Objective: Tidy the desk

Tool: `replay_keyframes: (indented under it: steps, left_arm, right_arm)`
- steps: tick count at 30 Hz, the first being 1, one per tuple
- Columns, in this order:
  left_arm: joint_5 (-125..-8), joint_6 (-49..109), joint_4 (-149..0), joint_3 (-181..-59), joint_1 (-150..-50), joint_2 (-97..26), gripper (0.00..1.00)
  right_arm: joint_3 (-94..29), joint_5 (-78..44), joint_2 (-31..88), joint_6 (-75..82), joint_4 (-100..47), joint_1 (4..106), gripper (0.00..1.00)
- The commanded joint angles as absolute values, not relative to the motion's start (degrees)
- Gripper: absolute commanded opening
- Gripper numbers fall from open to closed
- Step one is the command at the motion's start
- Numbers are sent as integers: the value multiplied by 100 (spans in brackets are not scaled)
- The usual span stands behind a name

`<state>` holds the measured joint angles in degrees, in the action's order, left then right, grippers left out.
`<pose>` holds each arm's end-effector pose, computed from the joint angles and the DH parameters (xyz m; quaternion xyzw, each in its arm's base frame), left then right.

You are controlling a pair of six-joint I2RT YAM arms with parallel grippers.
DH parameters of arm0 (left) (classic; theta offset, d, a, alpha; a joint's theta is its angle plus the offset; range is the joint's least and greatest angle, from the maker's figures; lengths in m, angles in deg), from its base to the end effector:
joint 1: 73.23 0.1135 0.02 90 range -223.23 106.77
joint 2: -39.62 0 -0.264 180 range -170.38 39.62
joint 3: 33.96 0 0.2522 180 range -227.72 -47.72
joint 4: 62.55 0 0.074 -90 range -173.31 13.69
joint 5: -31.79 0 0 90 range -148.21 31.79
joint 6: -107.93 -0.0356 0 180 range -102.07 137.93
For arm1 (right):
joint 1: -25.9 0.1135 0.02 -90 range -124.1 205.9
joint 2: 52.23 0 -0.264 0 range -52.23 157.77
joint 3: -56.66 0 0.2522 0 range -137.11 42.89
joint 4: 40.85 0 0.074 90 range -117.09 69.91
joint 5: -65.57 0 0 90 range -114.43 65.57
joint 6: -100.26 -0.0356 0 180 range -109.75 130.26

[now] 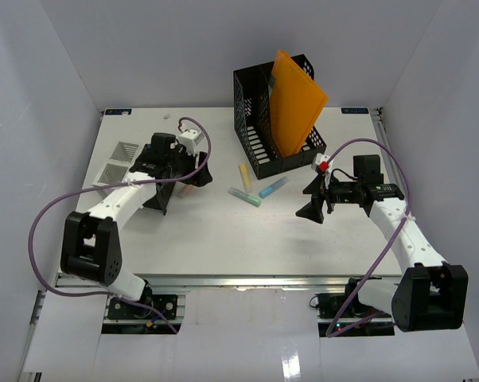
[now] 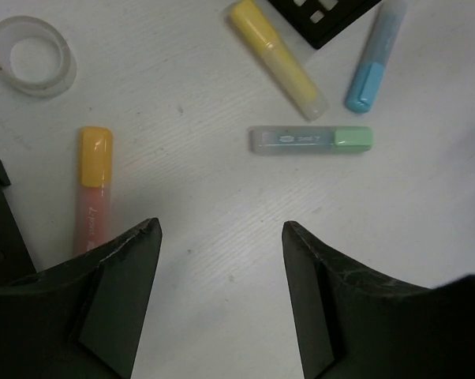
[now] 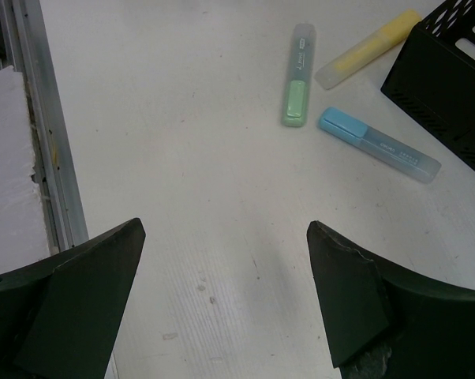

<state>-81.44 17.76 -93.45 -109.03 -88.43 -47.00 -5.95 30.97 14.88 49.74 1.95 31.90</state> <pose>0.3150 -0.1001 0.2545 0.2003 0.8775 -0.2343 0.3674 0.2283 0.0535 0.2677 -0.4748 0.6951 0.3218 0.4334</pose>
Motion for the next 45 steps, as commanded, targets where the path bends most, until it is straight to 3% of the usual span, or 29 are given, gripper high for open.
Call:
replay_keyframes:
  steps: [1,22,31,37,39,45]
  left_arm:
    - [-7888,862,-9016,-11262,-8843,-5301,68]
    - [-6339,273,-8595,-11740,-9005,-6731,68]
    - [-6359,375,-8876,-11898,-9018,-7049,55]
    - [-6412,527,-8982,-11885,-9010,-7024,40]
    - [-6536,689,-9015,-11827,-9010,-6937,31]
    - [-7619,1639,-8892,-11255,-9019,-6192,16]
  right_arm:
    - [-536,3156,1506,5068,183,3161,90]
    - [-536,3214,1544,5077,200,3139,90]
    - [-545,3233,1518,5077,200,3101,90]
    - [-544,3254,1500,5068,200,3082,90]
    - [-540,3266,1495,5068,205,3077,90]
    - [-564,3715,1472,5490,536,3082,90]
